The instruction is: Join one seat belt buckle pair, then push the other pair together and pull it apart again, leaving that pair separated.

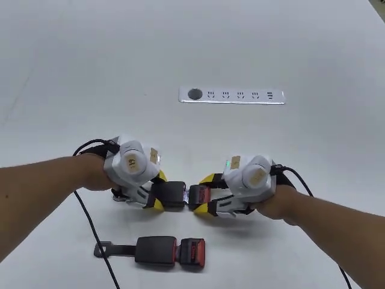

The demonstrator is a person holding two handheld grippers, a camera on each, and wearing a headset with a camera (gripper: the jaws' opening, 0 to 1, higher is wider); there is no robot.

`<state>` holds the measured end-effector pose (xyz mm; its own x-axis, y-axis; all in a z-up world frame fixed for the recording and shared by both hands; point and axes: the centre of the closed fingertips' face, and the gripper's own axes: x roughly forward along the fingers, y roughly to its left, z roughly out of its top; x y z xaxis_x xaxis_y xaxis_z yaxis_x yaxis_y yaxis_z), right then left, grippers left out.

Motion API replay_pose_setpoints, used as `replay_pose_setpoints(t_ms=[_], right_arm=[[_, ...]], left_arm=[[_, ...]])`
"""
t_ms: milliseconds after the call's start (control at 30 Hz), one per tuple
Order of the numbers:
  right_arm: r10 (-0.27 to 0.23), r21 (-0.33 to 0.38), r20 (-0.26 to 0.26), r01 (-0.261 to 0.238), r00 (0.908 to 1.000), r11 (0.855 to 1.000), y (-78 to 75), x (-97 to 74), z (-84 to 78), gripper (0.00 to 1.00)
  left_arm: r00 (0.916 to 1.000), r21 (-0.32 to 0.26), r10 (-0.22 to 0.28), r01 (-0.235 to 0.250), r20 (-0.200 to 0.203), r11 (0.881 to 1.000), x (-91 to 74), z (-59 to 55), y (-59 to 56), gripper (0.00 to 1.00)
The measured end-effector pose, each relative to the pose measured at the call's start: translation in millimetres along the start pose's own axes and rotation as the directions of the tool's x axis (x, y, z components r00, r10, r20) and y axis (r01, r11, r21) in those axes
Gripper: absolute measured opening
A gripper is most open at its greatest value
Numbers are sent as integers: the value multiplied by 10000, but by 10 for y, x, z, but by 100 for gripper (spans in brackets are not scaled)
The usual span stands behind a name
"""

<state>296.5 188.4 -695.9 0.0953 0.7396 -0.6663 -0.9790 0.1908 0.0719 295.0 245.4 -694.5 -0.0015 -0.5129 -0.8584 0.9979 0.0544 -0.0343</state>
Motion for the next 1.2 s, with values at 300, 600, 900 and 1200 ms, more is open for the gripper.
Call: replay_pose_setpoints(t_ms=[300,600,900,1200], right_arm=[[-15,-113,-139,14,9999,9999,28,6,9,33],[-1,-300,-315,-8,9995,9995,25,2,25,33],[27,-395,-428,-44,9991,9992,30,-1,32,33],[44,-443,-396,-62,9992,9990,40,-14,36,34]], left_arm=[[9999,97,-19,20,-110,10000,-1,-6,-8,33],[9996,218,-55,61,-263,9997,-2,9,-21,33],[9989,351,-112,128,-445,9993,6,-34,16,33],[9994,337,-116,127,-317,9994,12,-33,12,33]])
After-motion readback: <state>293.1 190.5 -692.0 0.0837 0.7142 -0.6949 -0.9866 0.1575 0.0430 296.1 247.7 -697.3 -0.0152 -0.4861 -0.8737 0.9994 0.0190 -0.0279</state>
